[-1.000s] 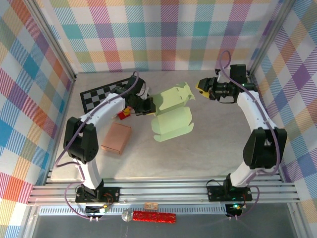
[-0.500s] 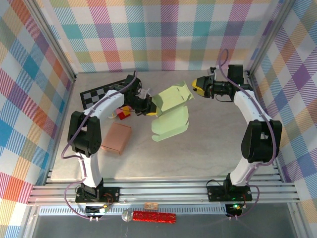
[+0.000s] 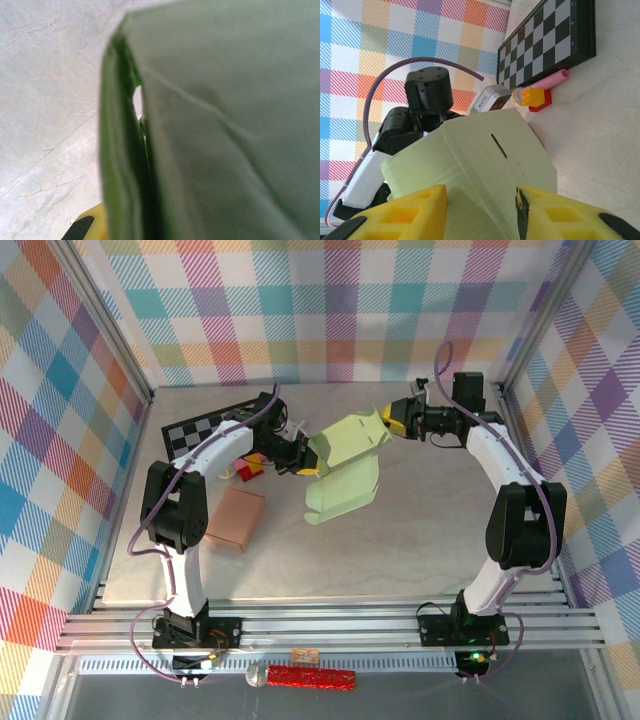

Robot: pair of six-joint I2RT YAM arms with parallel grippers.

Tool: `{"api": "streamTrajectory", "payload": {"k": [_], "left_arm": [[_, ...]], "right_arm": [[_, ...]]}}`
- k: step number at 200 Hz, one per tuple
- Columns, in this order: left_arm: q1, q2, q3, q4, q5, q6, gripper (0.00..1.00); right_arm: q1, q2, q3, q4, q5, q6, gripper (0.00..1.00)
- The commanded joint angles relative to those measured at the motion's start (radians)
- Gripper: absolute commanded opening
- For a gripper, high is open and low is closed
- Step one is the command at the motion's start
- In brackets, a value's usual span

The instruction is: Fold the paper box

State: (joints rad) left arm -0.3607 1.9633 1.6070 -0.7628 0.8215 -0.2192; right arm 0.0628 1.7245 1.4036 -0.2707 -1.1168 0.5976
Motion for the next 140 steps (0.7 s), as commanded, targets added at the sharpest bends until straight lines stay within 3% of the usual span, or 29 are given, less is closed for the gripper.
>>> {"api": "streamTrajectory", "payload": {"k": [1,140], "left_arm": [[0.009,0.003,0.031,-0.038,0.021,0.012,0.0],[0.01,-0.001,0.037,-0.049,-0.006,0.006,0.0]], "right_arm": [[0.013,-0.04,-0.017,0.025,-0.036,-0.011,0.41],[0.072,-0.067,0.025,-0.143,-0.002,-0.145,0.38]]}}
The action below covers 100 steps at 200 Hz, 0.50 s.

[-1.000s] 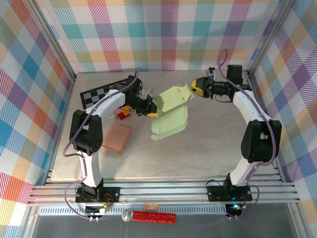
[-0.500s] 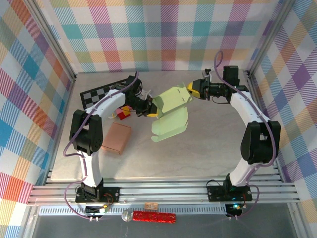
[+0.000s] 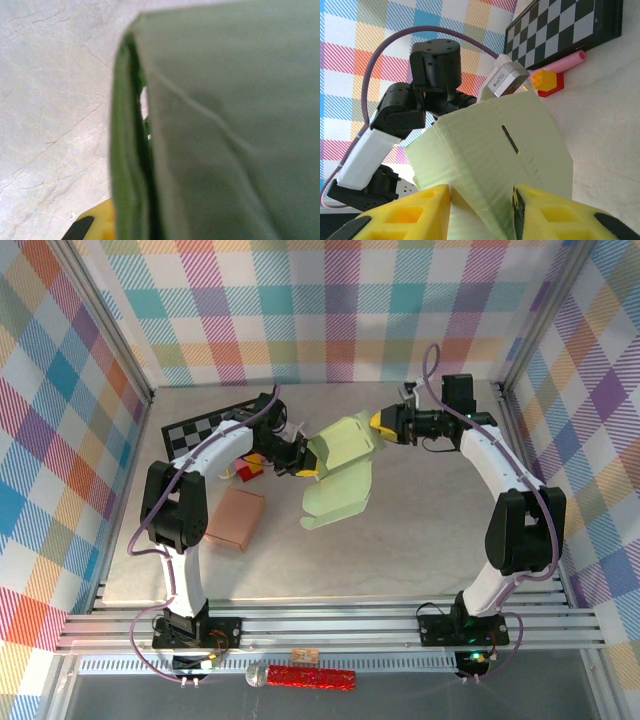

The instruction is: Fold the paper box

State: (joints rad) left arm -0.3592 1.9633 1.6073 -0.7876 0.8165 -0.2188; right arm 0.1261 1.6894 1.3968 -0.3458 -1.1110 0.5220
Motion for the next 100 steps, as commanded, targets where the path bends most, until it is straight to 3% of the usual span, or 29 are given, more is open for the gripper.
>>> {"api": "streamTrajectory", "payload": {"k": [1,68,100], "left_arm": [[0.009,-0.001,0.037,-0.024,-0.001,0.006,0.0],[0.009,0.0,0.037,-0.031,-0.016,0.006,0.0],[0.008,0.0,0.039,-0.035,-0.024,0.007,0.0]], "right_arm": [[0.009,-0.032,0.033,-0.069,-0.007,-0.07,0.38],[0.027,-0.067,0.042,-0.105,0.05,-0.111,0.38],[0.072,-0.065,0.091,-0.227,0.159,-0.203,0.33]]}}
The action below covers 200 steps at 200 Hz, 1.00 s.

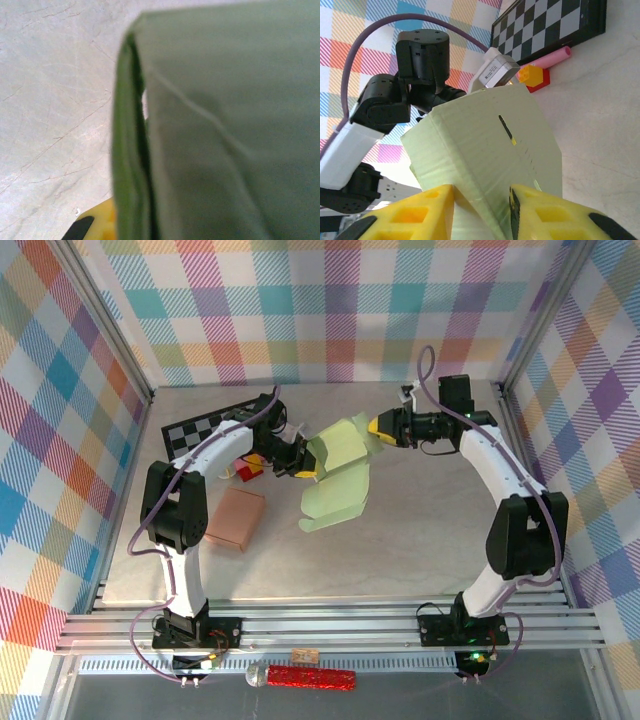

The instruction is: Fold the paper box

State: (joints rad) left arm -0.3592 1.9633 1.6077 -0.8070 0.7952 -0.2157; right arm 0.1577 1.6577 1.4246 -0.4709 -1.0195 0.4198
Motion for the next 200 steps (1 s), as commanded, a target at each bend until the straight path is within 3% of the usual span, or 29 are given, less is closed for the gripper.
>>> {"api": "streamTrajectory", "payload": {"k": [1,157,200], "left_arm": [[0.008,0.0,0.039,-0.015,-0.003,0.004,0.0],[0.003,-0.002,0.053,-0.035,-0.024,0.008,0.0],[-0.004,0.0,0.079,-0.063,-0.054,0.012,0.0]], "right_arm": [[0.041,-0.033,0.063,-0.103,0.072,-0.102,0.33],[0.128,-0.037,0.114,-0.21,0.428,-0.221,0.36],[0.183,-0.012,0.161,-0.267,0.588,-0.266,0.38]]}}
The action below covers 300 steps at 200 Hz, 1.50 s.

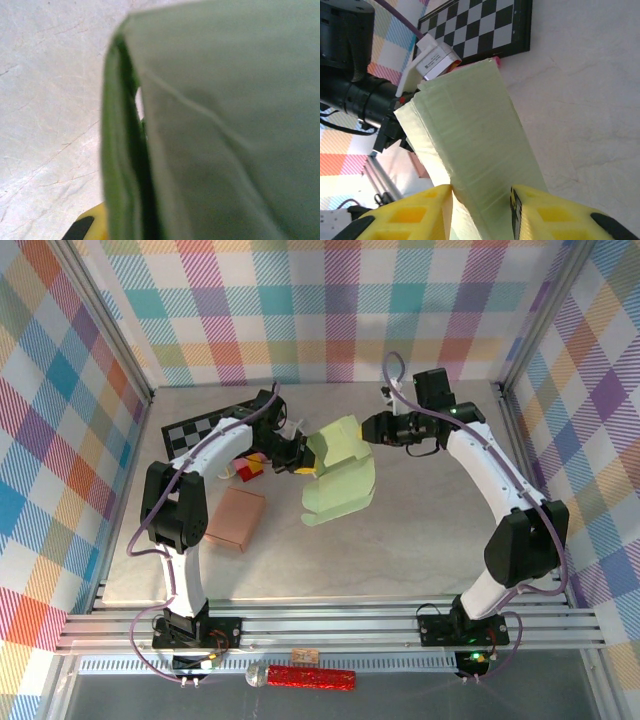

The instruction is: Fold the paper box

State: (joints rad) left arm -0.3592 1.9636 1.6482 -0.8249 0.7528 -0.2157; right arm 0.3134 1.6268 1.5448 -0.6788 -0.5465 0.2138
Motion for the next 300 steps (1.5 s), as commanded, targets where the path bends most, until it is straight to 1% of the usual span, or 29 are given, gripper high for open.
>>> {"api": "streamTrajectory", "payload": {"k": [1,53,118,138,154,184,201,205,232,269,300], "left_arm": [[-0.004,0.0,0.039,-0.045,-0.013,0.012,0.0],[-0.02,-0.002,0.044,-0.051,-0.022,0.009,0.0],[-0.032,0.001,0.062,-0.063,-0.032,0.012,0.0],[-0.038,0.003,0.069,-0.069,-0.035,0.01,0.0],[-0.043,0.004,0.077,-0.076,-0.041,0.01,0.0],[-0.055,0.004,0.093,-0.087,-0.063,-0.002,0.0],[-0.063,0.002,0.097,-0.086,-0.077,-0.015,0.0],[-0.065,0.002,0.1,-0.088,-0.08,-0.018,0.0],[-0.075,0.003,0.099,-0.09,-0.09,-0.028,0.0],[-0.081,0.003,0.099,-0.099,-0.101,-0.025,0.0],[-0.082,-0.001,0.102,-0.1,-0.108,-0.026,0.0]], "right_arm": [[0.029,0.018,0.041,-0.06,0.118,-0.061,0.38],[0.075,0.059,0.098,-0.121,0.294,-0.089,0.37],[0.167,0.133,0.19,-0.2,0.599,-0.084,0.37],[0.203,0.168,0.225,-0.23,0.686,-0.081,0.32],[0.233,0.197,0.255,-0.259,0.766,-0.074,0.26],[0.297,0.255,0.315,-0.334,0.991,-0.04,0.13],[0.329,0.282,0.338,-0.374,1.111,-0.002,0.0],[0.333,0.284,0.339,-0.376,1.126,0.002,0.0],[0.338,0.292,0.342,-0.372,1.131,0.0,0.0],[0.337,0.321,0.381,-0.384,1.093,-0.02,0.15],[0.336,0.337,0.38,-0.405,1.092,-0.01,0.16]]}}
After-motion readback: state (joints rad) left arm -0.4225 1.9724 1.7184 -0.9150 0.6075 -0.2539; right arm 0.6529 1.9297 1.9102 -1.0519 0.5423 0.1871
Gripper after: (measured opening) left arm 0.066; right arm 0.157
